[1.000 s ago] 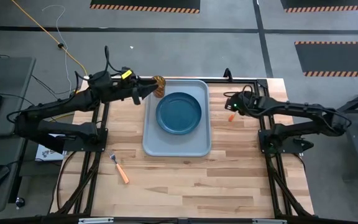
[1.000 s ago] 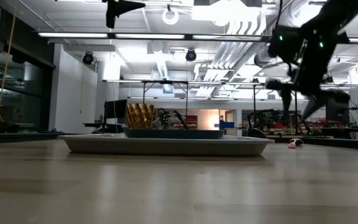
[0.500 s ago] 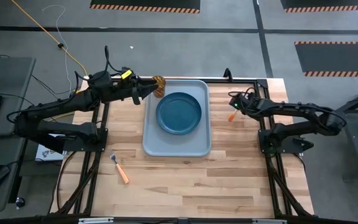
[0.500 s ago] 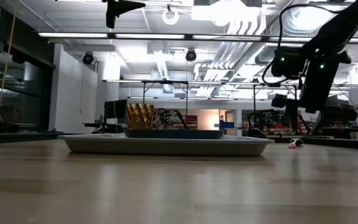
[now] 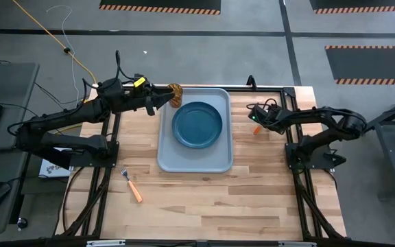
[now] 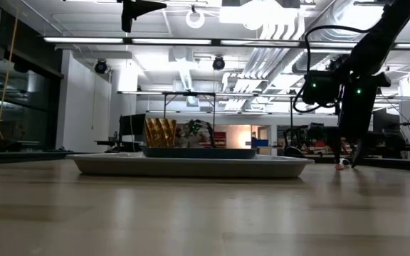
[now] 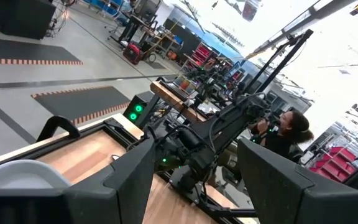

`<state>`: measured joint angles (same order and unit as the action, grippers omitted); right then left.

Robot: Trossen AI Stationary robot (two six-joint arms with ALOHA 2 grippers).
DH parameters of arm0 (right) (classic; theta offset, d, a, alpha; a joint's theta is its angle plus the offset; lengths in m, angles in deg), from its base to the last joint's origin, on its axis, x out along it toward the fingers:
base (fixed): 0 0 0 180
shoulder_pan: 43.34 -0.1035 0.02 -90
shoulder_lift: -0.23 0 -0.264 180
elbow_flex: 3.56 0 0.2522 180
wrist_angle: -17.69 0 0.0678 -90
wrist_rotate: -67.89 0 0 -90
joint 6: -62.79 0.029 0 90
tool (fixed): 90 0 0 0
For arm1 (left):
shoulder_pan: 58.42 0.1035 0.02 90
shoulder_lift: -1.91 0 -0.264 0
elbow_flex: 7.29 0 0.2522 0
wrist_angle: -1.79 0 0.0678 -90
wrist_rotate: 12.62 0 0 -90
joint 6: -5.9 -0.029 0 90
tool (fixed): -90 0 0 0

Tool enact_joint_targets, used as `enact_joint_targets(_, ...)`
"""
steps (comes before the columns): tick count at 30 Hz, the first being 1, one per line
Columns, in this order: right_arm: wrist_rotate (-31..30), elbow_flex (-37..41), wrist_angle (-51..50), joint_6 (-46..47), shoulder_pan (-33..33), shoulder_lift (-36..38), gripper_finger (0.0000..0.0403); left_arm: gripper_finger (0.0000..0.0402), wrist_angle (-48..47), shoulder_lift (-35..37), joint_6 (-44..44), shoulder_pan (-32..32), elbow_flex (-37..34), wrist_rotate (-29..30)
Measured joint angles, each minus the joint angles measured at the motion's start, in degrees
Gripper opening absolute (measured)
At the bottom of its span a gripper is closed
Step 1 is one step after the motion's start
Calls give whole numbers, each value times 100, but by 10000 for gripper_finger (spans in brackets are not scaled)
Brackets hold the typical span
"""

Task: Pick and place plate/cup/fork/spoon on tray
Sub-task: Put the orange spoon on the bottom side of the light blue tray

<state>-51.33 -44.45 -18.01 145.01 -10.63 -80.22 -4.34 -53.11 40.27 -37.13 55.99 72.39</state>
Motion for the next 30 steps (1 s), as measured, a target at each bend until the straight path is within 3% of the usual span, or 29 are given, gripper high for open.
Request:
enact_joint_targets(5,100,28,63,-480,10,234,18,220,-1,-2,-1,0,0,0)
enact_joint_targets(10,251,27,116,-1477,-9,977,13,220,0,-2,-2,0,0,0)
enact_joint_targets(14,640,28,492,-3005,-231,1996,7,220,-3,-4,-5,0,0,2)
enact_joint_targets(17,1750,26,1220,-4199,-512,2722,5,220,-2,-4,-128,-2,0,2)
enact_joint_targets(19,2575,25,1780,-4372,-752,3064,4,220,-4,-4,-286,-2,1,2)
enact_joint_targets(21,2997,24,2423,-4218,-1049,3272,4,220,1,-29,-360,-2,2,2)
enact_joint_targets(25,2974,20,4225,-4098,-1729,3225,2,220,6,-164,-308,-33,2,3)
enact_joint_targets(30,2974,13,6647,-4011,-2305,2503,2,220,462,-658,-419,-311,3,-99)
